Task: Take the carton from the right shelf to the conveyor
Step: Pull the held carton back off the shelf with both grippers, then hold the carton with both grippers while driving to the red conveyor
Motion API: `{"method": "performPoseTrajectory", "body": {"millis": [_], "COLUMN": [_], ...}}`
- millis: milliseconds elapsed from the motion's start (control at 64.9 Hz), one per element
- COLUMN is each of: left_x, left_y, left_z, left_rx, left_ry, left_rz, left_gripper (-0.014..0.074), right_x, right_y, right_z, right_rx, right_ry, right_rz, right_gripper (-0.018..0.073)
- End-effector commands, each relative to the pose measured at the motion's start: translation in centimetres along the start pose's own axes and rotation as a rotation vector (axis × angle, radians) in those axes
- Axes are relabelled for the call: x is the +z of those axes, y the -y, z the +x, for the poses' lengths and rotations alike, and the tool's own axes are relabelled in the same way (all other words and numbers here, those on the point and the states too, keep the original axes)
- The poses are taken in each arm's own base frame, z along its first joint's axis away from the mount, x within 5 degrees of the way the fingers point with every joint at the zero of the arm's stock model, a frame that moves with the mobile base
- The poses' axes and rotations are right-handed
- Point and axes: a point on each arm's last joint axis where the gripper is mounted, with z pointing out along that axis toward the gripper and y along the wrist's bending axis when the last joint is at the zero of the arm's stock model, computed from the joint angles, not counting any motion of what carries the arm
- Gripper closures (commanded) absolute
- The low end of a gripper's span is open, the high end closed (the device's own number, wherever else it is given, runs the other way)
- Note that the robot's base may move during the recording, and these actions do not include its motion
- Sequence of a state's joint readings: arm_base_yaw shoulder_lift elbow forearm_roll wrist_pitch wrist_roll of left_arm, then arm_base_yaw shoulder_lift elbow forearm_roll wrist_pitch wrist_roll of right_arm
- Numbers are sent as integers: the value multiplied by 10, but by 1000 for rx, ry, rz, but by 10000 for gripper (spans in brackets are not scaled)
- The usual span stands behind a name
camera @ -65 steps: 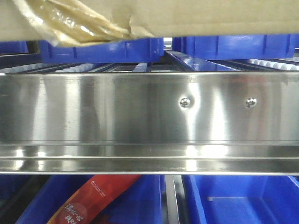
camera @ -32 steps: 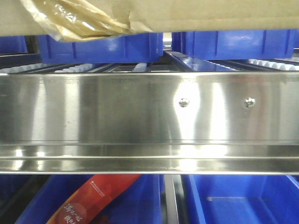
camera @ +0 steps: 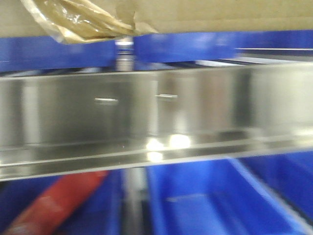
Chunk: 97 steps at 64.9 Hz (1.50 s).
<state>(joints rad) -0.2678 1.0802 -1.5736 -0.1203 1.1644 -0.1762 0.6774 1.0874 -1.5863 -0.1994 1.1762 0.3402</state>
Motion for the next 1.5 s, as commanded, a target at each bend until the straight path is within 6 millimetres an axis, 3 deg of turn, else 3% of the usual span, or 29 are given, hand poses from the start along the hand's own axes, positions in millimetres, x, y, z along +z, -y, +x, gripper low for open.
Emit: {"method": "performPoseTrajectory", "body": {"millis": [0, 1480], "left_x": [-6, -6], "left_y": [-4, -4], "left_z": [-5, -5], "left_rx": [31, 31], "left_ry": [63, 63], "left_rz": [-42, -42], "left_gripper": [612, 612], "right_x": [-12, -12], "right_y": [6, 6], "right_z": [-3, -3], "right_rx": [-24, -24], "right_ry": [61, 61], "right_rz": [30, 30], "right_gripper": [629, 629]}}
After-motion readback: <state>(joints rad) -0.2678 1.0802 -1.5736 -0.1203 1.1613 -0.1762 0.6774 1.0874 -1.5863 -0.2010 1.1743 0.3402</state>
